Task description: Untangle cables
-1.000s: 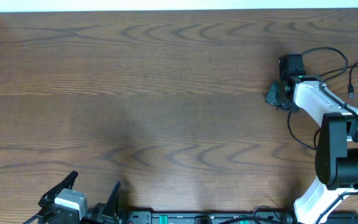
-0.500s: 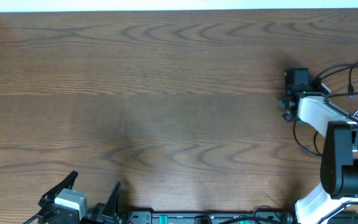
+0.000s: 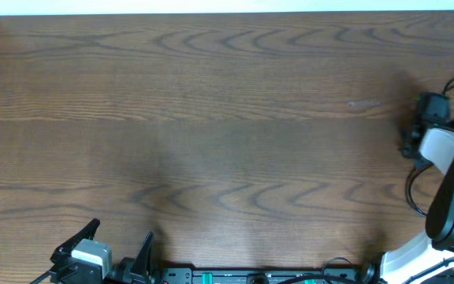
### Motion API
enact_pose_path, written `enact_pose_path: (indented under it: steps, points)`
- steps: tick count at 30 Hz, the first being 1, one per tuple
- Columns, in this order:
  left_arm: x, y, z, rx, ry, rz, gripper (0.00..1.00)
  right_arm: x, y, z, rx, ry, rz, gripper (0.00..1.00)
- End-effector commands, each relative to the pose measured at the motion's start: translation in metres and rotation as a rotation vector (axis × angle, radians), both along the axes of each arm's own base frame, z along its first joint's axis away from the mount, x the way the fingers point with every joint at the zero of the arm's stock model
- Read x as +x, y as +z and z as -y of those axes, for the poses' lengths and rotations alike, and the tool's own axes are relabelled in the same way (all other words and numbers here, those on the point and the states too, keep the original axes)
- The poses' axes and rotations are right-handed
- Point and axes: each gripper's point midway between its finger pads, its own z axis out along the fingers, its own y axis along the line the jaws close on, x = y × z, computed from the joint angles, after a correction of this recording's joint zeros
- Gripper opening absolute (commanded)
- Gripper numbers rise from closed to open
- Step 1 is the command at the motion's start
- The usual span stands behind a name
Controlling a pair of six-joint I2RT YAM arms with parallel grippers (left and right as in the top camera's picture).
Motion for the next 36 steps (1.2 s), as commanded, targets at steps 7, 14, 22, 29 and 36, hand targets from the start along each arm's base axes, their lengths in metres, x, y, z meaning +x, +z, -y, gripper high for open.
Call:
enact_pose_path:
  steps: [7, 14, 22, 29, 36]
  points:
    - [0.0, 0.0, -0.003, 0.0, 0.018, 0.0, 0.94, -0.095, -0.073, 0.009, 0.257, -0.199, -0.172, 0.01]
    - [0.0, 0.0, -0.003, 0.0, 0.018, -0.002, 0.94, -0.128, -0.073, 0.051, 0.267, -0.317, -0.142, 0.01]
    - [0.0, -0.001, -0.003, 0.0, 0.018, -0.003, 0.94, -0.123, -0.075, 0.069, 0.383, -0.315, 0.029, 0.01]
    - [0.0, 0.0, -0.003, 0.0, 0.018, -0.002, 0.94, -0.101, -0.073, 0.054, 0.474, -0.186, 0.108, 0.1]
    - [0.0, 0.0, -0.003, 0.0, 0.018, -0.002, 0.94, -0.08, -0.073, 0.008, 0.58, -0.018, 0.084, 0.35]
